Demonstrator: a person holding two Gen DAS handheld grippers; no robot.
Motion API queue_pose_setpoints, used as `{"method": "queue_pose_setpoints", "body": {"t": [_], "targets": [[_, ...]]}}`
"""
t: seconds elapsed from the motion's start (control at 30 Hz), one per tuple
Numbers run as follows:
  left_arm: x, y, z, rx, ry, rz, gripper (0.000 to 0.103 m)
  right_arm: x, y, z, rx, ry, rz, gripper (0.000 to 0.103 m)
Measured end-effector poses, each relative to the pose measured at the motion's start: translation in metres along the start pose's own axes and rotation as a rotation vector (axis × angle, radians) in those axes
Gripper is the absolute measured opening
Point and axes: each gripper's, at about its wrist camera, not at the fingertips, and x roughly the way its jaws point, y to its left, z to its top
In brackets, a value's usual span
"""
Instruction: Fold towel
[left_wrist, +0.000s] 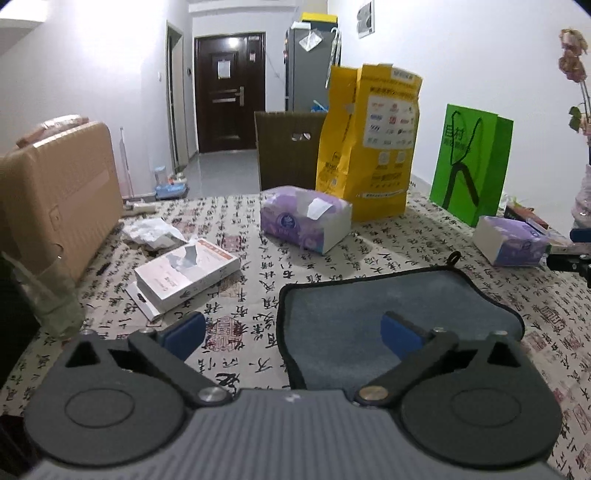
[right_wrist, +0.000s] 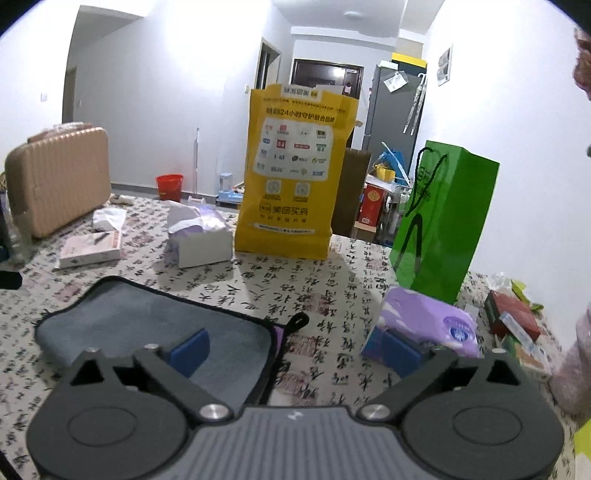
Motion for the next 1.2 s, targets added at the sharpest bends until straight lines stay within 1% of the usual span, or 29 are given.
{"method": "queue_pose_setpoints", "body": {"t": [0.1,0.27,0.53,0.9,1.2], "targets": [[-0.012,-0.005,-0.006,0.019,-0.013,0.015,0.103,-0.016,0.005,-0.008,0.032,-0.013,0.013,0.103],[-0.032,-0.009,-0.013,0.010,-0.035,0.025,0.103,-0.039,0.015,-0.019,0.088,-0.042,0.024,0.103],[-0.079,-0.016,-0.024,0.001,-0.103,0.040,0.103,-0.081,0.036,-0.034,0.095,-0.089,0.021,0.103],[-0.135,-0.033,-0.065,-0.009,-0.167,0.039,0.103,-0.131,0.064,-0.068,0.116,-0.136,0.053,0.103],[-0.167,-0.045,-0.097,0.006,-0.218,0.048,0.103,-0.165,0.083,-0.099,0.128,-0.188,0.052,0.103]]}}
